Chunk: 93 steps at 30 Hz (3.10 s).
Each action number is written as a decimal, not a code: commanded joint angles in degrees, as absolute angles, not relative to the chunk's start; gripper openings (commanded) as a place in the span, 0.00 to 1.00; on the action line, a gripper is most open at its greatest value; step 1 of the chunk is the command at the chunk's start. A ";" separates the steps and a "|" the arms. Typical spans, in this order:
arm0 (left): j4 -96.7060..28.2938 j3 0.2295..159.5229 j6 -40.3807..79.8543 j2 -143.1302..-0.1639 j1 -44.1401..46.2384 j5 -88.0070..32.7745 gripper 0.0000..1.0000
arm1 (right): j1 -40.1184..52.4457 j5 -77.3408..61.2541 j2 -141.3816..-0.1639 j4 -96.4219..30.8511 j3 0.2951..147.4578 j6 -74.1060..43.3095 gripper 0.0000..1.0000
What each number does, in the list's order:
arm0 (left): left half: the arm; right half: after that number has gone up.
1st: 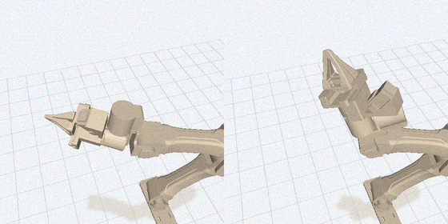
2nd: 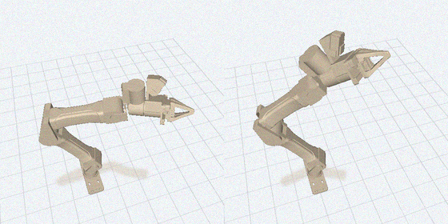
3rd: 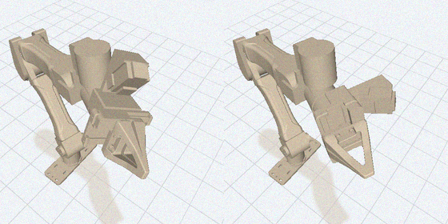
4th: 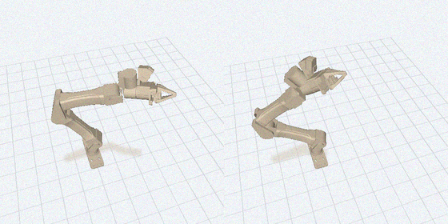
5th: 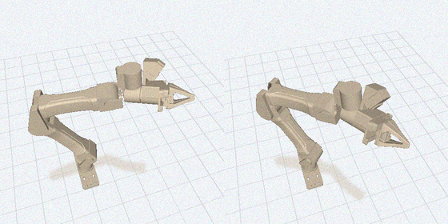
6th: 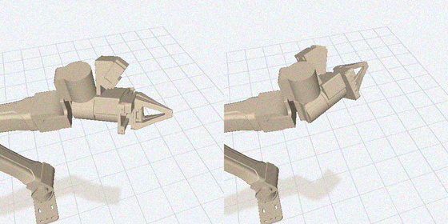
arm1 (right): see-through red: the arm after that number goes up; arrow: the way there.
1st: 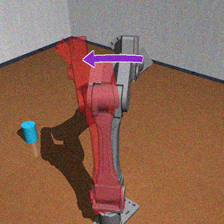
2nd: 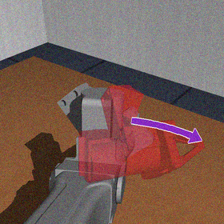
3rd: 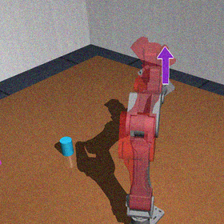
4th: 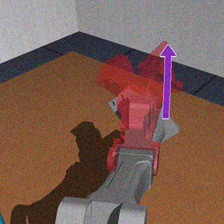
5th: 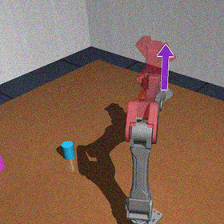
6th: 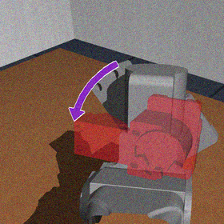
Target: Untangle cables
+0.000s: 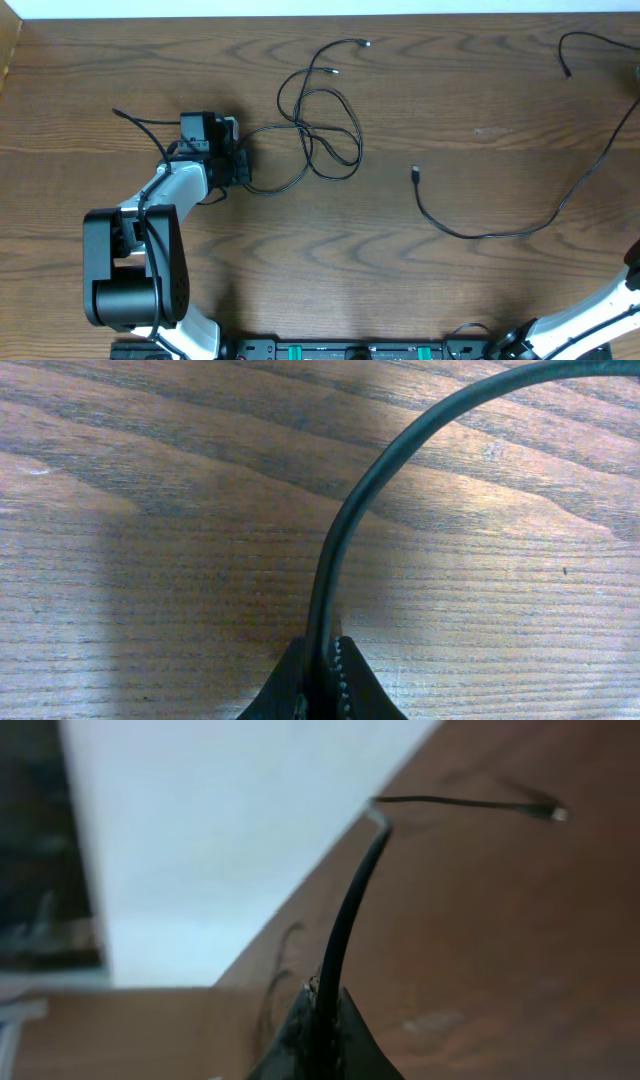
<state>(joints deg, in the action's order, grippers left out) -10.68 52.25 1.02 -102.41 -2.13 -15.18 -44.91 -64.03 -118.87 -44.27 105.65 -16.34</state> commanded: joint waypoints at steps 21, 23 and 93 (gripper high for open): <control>-11.55 51.66 0.27 -102.85 -1.78 -15.92 0.08 | -48.10 -49.43 -131.59 -51.11 105.47 -12.40 0.41; -11.55 51.66 0.27 -102.85 -1.78 -15.92 0.08 | -47.94 -49.47 -131.59 -51.46 105.47 -11.20 0.66; -11.51 51.55 1.10 -102.87 -1.78 -16.05 0.07 | -1.19 -11.11 -131.46 -70.08 105.56 40.45 0.99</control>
<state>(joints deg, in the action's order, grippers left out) -10.68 52.25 1.26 -102.41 -2.13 -15.22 -2.04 -10.28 -131.72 -69.89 105.36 35.75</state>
